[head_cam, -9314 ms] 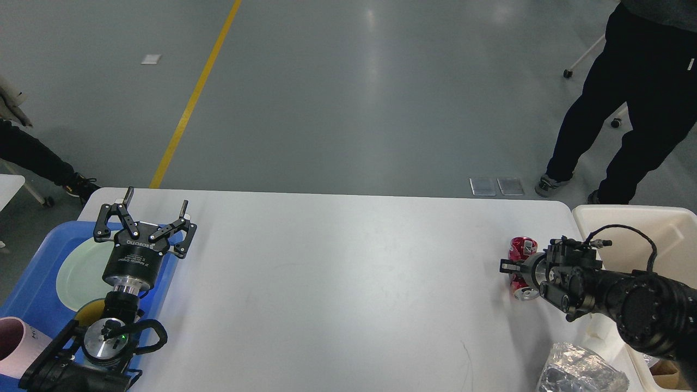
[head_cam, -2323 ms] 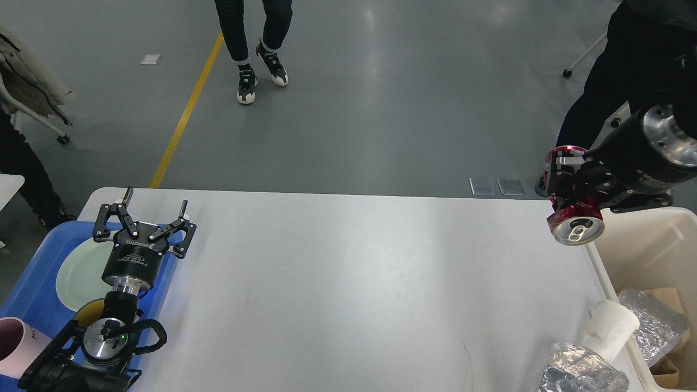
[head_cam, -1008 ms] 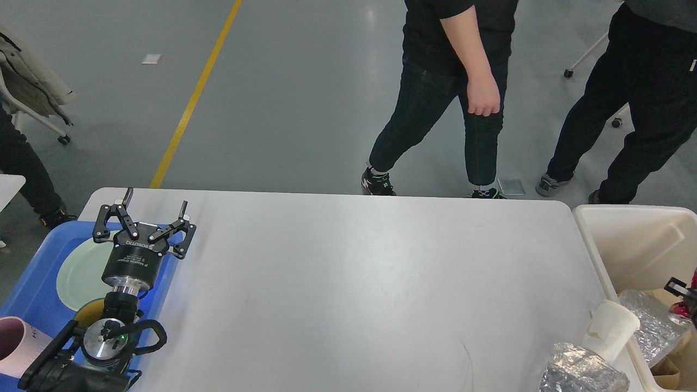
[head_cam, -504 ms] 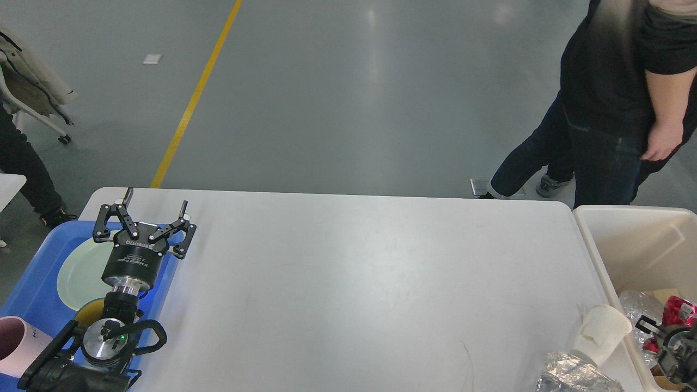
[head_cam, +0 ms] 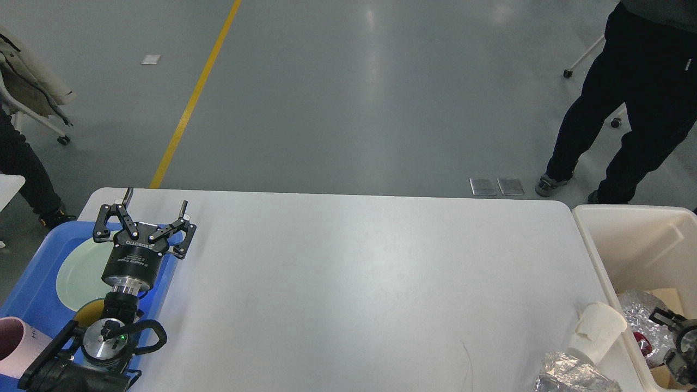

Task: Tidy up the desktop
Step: 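Withdraw the right gripper from the white bin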

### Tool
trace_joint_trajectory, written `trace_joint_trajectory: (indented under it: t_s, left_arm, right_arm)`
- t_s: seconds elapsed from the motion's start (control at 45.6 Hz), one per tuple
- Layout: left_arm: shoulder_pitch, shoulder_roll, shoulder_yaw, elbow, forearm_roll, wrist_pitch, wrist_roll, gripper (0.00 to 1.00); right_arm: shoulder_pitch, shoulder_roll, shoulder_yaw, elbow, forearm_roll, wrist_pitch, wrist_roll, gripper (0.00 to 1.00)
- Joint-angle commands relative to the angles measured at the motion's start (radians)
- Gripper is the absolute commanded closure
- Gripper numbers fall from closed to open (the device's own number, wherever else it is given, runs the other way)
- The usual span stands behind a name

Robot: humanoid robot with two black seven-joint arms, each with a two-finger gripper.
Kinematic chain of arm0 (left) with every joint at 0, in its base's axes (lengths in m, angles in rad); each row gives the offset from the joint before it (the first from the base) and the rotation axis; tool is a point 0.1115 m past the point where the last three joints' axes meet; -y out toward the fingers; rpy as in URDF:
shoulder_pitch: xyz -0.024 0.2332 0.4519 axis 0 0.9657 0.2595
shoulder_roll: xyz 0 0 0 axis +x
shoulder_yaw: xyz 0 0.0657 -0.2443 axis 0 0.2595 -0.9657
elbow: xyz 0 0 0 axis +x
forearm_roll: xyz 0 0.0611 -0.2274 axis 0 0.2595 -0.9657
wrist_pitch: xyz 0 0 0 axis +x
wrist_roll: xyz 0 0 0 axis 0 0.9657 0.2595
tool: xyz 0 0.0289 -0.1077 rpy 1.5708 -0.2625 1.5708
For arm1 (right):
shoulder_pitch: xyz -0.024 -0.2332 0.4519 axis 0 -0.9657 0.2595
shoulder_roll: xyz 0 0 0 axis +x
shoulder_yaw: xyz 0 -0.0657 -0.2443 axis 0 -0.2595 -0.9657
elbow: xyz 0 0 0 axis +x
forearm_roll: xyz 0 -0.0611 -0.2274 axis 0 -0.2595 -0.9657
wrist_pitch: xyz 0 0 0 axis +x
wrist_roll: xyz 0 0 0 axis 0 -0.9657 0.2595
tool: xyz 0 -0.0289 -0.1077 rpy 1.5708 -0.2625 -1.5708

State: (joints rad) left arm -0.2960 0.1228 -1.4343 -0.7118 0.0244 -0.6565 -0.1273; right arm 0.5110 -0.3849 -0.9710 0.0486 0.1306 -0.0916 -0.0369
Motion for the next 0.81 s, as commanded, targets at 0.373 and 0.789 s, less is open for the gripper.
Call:
trace_joint_trajectory:
  t_s: [0.373,0.789]
  left_arm:
    - [-0.002,0.0,0.0,0.0,0.0,-0.002,0.0,0.03]
    - [-0.002,-0.002,0.0,0.0,0.002,-0.002,0.0,0.03]
  right_arm:
    - [0.491,-0.152,-0.127,0.354,-0.115,0.165,-0.005,0.0]
    - [1.254,-0.115,-0.385,0.927,-0.138,0.624,-0.034,0.0]
